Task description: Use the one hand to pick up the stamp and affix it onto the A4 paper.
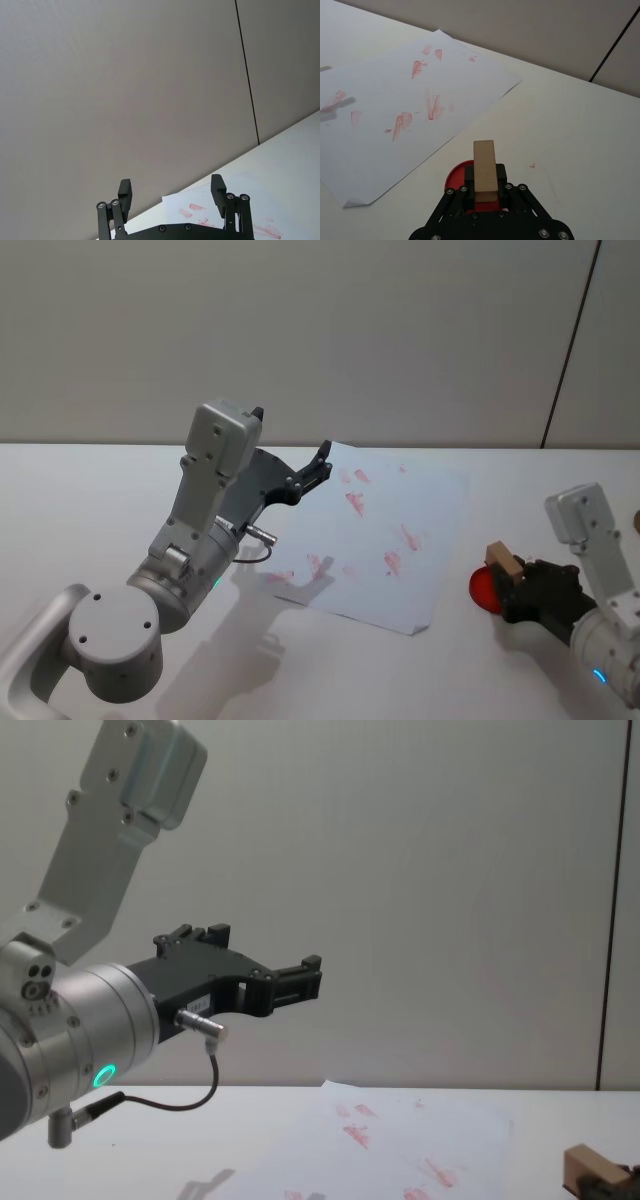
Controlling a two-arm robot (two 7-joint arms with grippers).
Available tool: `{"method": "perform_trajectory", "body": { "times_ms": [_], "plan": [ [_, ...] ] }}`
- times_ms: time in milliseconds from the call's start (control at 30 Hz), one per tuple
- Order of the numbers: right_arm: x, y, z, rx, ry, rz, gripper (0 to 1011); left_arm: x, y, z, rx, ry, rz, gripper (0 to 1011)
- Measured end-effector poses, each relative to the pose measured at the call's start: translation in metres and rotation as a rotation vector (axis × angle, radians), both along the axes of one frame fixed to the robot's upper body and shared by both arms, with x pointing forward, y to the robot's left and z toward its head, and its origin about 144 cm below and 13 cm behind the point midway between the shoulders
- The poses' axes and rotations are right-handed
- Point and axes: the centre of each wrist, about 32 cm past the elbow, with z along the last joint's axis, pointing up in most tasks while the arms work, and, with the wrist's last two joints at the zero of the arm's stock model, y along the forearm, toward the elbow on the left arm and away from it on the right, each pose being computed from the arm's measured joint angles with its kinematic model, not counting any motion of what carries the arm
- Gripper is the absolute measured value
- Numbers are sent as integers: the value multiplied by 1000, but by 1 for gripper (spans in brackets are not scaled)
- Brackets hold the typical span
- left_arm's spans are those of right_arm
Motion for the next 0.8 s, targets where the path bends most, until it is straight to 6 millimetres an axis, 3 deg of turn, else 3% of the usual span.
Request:
{"method": "perform_trajectory", "body": {
  "times_ms": [433, 800],
  "plan": [
    [-9, -4, -2, 1, 56, -20, 221, 0, 0, 0, 0, 0, 0, 1003],
    [-2, -1, -10, 9, 80, 2, 220, 0, 0, 0, 0, 0, 0, 1003]
  ]
}}
